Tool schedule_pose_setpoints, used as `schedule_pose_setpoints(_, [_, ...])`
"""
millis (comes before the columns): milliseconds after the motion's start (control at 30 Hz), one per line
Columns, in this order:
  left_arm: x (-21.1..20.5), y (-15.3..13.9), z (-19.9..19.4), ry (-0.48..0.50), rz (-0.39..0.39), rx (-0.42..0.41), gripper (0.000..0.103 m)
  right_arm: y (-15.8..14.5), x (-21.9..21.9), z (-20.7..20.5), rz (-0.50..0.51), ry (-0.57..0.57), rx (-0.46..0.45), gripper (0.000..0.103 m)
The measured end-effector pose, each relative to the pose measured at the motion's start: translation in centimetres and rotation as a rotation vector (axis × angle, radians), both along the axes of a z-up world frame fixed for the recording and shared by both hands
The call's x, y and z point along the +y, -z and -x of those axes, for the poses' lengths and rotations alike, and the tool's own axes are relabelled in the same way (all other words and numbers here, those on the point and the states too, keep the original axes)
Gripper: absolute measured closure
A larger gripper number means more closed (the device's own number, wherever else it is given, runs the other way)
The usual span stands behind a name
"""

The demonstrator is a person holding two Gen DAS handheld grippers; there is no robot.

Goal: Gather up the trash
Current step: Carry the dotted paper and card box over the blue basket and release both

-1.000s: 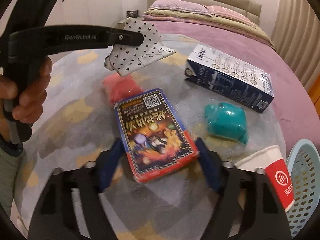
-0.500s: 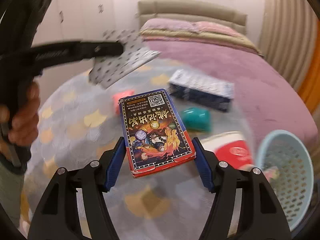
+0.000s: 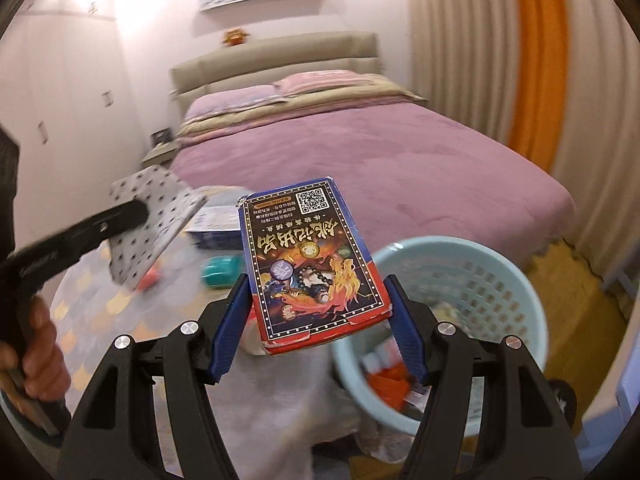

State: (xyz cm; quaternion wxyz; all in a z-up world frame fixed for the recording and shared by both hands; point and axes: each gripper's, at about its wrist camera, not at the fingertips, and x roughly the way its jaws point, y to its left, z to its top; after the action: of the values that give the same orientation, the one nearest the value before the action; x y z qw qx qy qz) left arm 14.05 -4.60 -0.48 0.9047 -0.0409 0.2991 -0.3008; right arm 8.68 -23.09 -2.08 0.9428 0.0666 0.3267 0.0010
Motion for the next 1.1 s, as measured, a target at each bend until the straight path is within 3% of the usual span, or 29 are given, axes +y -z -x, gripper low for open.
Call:
schedule_pose_setpoints(400, [-10.7, 4.3, -1.1, 0.095, -0.066, 0.108, 0.099, 3.3, -10.1, 0.3, -0.143, 0.216, 0.121, 0.040])
schedule_pose_setpoints(600, [-13.5, 6.8, -1.8, 0.108, -0.096, 0.169, 0.099, 5.9, -12.0, 0.1, -0.159, 0.263, 0.188, 0.040])
schedule_pose_setpoints(933, [-15.6, 8.0, -2.0, 0.119, -0.128, 0.188, 0.099, 8.3, -14.0, -0.3, -0.176, 0.302, 0.229, 0.038])
schedule_pose_setpoints(1000, [-15.9, 7.9, -1.9, 0.125, -0.124, 0.182, 0.090, 8.3, -14.4, -0.2, -0.182, 0.308, 0.228, 0.038])
schedule_pose_setpoints(1033, [-16.0, 7.9, -1.9, 0.126, -0.121, 0.183, 0.081, 8.4, -14.6, -0.2, -0.184, 0.310, 0.228, 0.038])
schedule_pose_setpoints(1067, [-16.0, 7.9, -1.8, 0.124, -0.119, 0.184, 0.064, 8.3, -14.8, -0.1, -0.188, 0.311, 0.226, 0.038])
schedule_pose_setpoints(1100, [-15.9, 7.9, -1.6, 0.117, -0.116, 0.172, 0.061, 8.3, -14.9, 0.0, -0.189, 0.312, 0.224, 0.038])
